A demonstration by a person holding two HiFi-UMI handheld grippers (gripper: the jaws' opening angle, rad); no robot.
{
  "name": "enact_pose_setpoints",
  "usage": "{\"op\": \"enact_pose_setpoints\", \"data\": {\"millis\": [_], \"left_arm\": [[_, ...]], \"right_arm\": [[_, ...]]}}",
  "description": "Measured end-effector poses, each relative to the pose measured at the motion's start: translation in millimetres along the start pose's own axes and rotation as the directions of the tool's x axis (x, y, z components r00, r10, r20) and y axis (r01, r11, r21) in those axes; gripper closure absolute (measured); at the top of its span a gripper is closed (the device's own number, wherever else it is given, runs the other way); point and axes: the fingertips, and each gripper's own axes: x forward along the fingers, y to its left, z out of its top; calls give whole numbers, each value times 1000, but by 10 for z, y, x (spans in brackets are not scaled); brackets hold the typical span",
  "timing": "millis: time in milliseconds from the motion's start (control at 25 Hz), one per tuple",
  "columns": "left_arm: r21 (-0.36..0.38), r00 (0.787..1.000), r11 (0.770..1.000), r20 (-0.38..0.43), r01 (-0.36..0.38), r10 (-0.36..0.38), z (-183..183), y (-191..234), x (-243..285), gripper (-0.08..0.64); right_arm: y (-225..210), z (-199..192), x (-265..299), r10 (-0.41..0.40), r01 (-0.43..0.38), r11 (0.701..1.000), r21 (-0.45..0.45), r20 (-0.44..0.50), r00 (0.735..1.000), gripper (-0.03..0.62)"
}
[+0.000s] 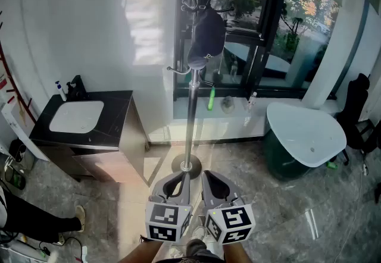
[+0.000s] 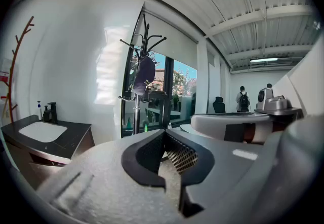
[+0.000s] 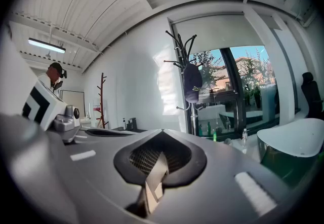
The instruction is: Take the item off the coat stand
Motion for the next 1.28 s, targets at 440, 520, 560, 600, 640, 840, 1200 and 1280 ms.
{"op": "enact_pose_setpoints", "data": {"millis": [440,520,560,600,640,840,1200,1280], "left_arm": [[-5,1000,1000,-13,2,-2,50,1,324,555],[-11,1000,1000,-12,-1,0,84,7,423,555],[-16,1000,1000,-13,-1,1,102,-3,480,555],[-19,1000,1000,-14,-1,1,118,-17,541,555],[-19,1000,1000,-14,-3,3,134,-28,606,555],[-9,1000,1000,-5,-22,22,238,4,948,555],[12,998,998,-17,-55,56,388,30,1462,555],[15,998,998,-18,-63,63,390,28,1535,555]], "right_arm": [[-270,71,205,-3,3,1000,-9,2,1000,586],[-341,98,280,5,-5,1000,-12,-2,1000,586],[-388,113,312,8,-8,1000,-13,-4,1000,586],[-443,127,340,11,-11,1000,-14,-5,1000,586],[-501,141,370,13,-13,1000,-14,-4,1000,586],[-787,217,608,22,-22,1000,-14,8,1000,586],[-1219,279,981,57,-58,998,9,13,998,586],[-1293,290,1030,62,-62,998,11,15,998,586]]}}
